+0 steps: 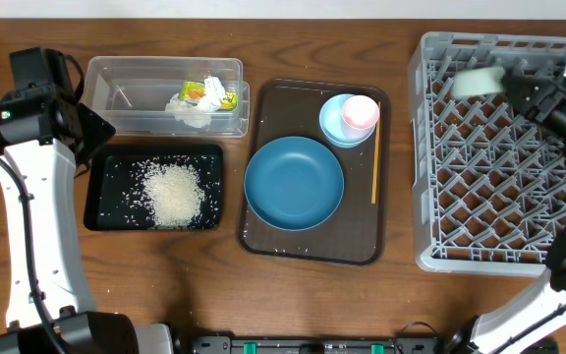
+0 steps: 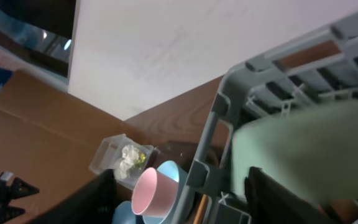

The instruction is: Sort waste into correct bins and load items into the dishwasher rack

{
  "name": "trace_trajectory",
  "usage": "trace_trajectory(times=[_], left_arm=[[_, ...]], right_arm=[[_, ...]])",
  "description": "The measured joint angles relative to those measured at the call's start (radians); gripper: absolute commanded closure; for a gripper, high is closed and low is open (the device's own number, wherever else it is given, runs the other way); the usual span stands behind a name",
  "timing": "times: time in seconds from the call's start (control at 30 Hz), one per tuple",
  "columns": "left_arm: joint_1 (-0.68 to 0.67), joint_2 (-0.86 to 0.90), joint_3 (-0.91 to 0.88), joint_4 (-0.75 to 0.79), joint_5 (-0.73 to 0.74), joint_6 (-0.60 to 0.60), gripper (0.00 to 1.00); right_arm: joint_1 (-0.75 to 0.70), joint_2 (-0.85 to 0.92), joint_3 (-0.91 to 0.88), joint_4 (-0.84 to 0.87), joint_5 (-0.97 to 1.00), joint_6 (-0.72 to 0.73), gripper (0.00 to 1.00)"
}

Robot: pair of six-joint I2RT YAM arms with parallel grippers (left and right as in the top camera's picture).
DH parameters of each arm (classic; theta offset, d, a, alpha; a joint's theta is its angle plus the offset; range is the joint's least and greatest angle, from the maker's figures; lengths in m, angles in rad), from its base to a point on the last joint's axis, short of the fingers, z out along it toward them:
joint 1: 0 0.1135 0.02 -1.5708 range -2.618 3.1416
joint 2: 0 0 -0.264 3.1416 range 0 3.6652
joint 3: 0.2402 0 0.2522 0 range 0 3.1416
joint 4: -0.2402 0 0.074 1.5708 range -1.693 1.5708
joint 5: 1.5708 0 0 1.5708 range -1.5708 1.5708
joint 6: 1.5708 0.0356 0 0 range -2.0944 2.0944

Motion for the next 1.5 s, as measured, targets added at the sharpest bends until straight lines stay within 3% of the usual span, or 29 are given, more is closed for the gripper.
trace_trajectory(times=[0.17, 0.23, 0.47, 0.63, 0.7, 0.77, 0.8, 0.87, 0.97, 1.2, 1.5], left_arm=[[0.000, 0.000, 0.000, 0.000, 0.000, 0.000, 0.06], [0.000, 0.000, 0.000, 0.000, 0.000, 0.000, 0.06], [0.000, 0.000, 0.000, 0.000, 0.000, 0.000, 0.06], [0.000, 0.000, 0.000, 0.000, 0.000, 0.000, 0.06], [0.000, 0.000, 0.000, 0.000, 0.000, 0.000, 0.06], [0.000, 0.000, 0.000, 0.000, 0.001, 0.000, 0.06], [0.000, 0.000, 0.000, 0.000, 0.001, 0.000, 0.06], [0.000, 0.000, 0.000, 0.000, 0.000, 0.000, 0.06], [0.000, 0.000, 0.000, 0.000, 0.000, 0.000, 0.06], [0.000, 0.000, 0.000, 0.000, 0.000, 0.000, 0.06], [0.000, 0.000, 0.000, 0.000, 0.000, 0.000, 0.06]], right_arm=[[0.000, -0.108, 0.000, -0.038, 0.006, 0.010, 0.16], [0.000, -0.166, 0.000, -0.062, 0.013, 0.011, 0.02], [0.010, -0.333, 0.002, -0.333, 0.163, -0.015, 0.01], [0.098, -0.400, 0.003, -0.553, 0.575, -0.140, 0.01], [0.166, -0.393, 0.003, -0.572, 0.748, -0.192, 0.13], [0.231, -0.373, 0.003, -0.544, 0.874, -0.235, 0.41], [0.261, -0.360, 0.003, -0.517, 0.927, -0.248, 0.61], [0.306, -0.336, 0.002, -0.464, 0.998, -0.277, 0.82], [0.334, -0.307, 0.002, -0.388, 1.080, -0.301, 0.99], [0.337, -0.224, 0.002, -0.335, 1.233, -0.320, 0.99], [0.335, -0.129, 0.003, -0.323, 1.268, -0.340, 0.99]])
